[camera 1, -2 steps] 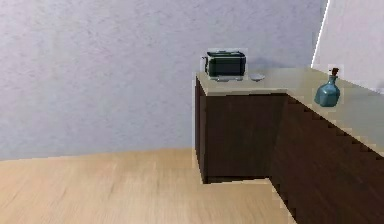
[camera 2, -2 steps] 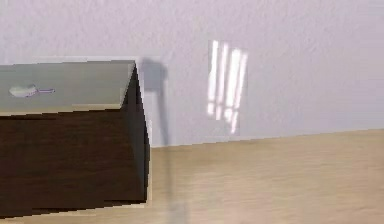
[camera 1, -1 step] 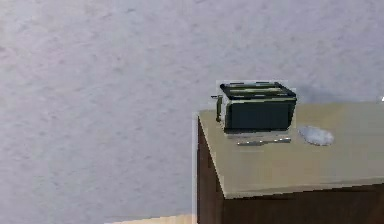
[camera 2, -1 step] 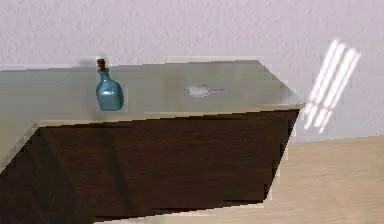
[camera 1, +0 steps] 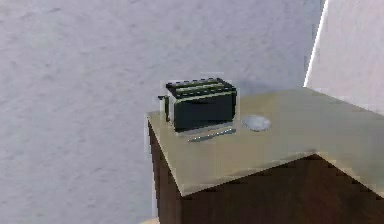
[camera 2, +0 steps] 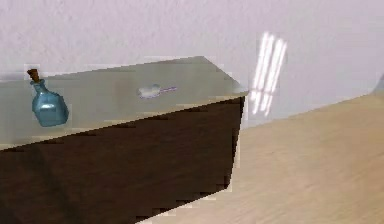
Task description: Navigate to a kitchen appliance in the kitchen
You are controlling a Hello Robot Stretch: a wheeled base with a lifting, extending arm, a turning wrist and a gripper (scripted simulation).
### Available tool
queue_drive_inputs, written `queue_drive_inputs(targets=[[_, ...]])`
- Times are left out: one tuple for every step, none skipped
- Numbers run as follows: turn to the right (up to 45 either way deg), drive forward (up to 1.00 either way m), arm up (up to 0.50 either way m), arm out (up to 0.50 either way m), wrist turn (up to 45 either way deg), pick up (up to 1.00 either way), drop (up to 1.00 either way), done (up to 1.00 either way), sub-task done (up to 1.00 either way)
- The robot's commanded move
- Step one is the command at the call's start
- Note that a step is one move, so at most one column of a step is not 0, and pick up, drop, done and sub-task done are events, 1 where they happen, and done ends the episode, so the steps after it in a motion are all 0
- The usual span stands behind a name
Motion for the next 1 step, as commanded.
queue_drive_inputs(targets=[[0.0, 0.0, 0.0, 0.0, 0.0, 0.0, 0.0, 1.0, 0.0]])
